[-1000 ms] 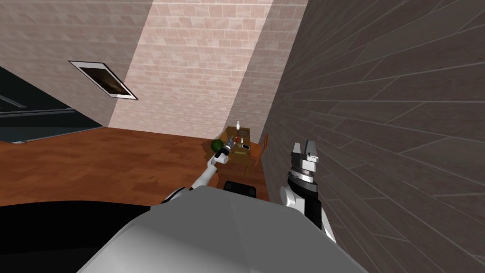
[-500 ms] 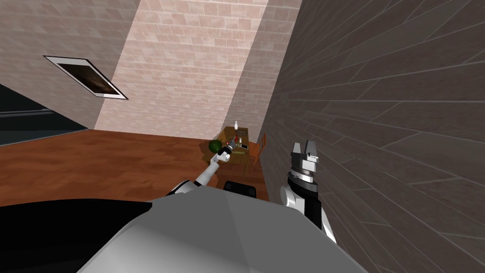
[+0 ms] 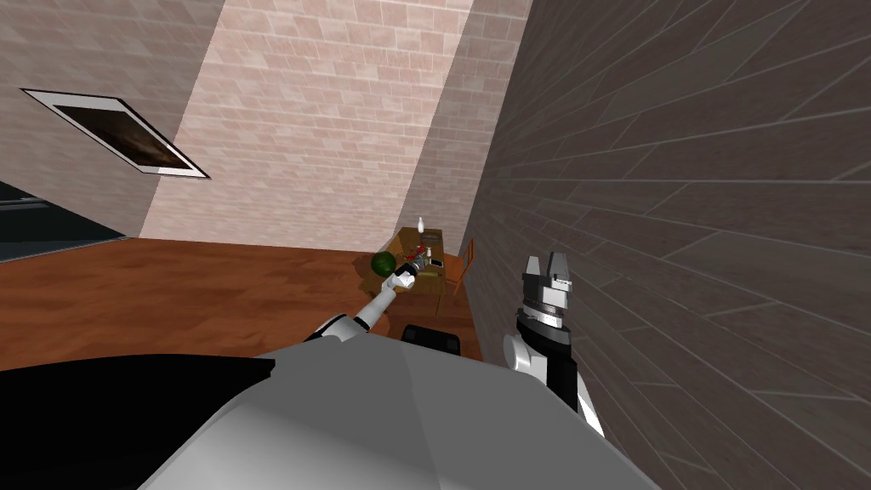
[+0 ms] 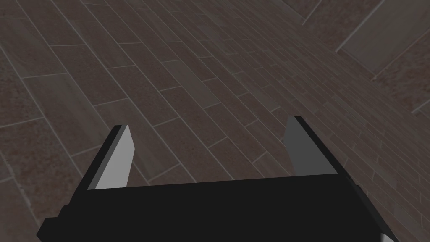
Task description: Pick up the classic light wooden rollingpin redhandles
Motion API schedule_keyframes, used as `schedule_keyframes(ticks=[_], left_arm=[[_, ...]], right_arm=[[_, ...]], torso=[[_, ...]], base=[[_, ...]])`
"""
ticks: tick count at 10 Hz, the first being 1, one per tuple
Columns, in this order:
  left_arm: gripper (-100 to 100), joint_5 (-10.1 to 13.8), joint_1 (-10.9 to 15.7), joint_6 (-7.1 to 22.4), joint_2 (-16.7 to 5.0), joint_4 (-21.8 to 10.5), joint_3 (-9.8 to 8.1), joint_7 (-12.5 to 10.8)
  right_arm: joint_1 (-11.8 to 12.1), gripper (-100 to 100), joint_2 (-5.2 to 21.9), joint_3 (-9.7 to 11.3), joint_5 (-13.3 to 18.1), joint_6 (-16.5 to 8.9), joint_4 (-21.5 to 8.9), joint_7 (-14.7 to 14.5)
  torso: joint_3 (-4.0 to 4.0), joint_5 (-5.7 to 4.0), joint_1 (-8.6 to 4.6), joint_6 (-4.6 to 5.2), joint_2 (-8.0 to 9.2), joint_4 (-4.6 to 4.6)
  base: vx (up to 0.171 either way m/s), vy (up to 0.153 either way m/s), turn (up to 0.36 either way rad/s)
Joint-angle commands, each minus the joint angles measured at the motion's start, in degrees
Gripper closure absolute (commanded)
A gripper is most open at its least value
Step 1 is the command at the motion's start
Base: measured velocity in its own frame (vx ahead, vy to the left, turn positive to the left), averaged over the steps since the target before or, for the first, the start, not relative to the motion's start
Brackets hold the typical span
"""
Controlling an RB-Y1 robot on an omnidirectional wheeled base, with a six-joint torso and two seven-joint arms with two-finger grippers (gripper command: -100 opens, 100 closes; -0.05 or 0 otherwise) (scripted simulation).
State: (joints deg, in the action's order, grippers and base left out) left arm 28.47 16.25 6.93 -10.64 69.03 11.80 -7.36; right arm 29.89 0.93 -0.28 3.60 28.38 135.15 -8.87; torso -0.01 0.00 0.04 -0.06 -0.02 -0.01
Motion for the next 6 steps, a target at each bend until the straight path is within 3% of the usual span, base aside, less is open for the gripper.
schedule_keyframes(ticks=[1, 6], left_arm=[[-100, 1.4, 2.1, 2.8, -0.1, -2.9, 0.47, -0.5], [-100, 3.9, 5.5, 7.2, -0.6, -10.3, 1.53, -1.5]], right_arm=[[0.0, 0, 0.0, 0.0, 0.0, 0.0, 0.0, 0.0], [0.0, 0, 0.0, 0.0, 0.0, 0.0, 0.0, 0.0]], torso=[[0.0, 0.0, 0.0, 0.0, 0.0, 0.0], [-0.02, 0.0, 0.01, 0.01, -0.04, 0.0]], base=[[0.004, 0.004, -0.097], [0.01, 0.007, -0.066]])
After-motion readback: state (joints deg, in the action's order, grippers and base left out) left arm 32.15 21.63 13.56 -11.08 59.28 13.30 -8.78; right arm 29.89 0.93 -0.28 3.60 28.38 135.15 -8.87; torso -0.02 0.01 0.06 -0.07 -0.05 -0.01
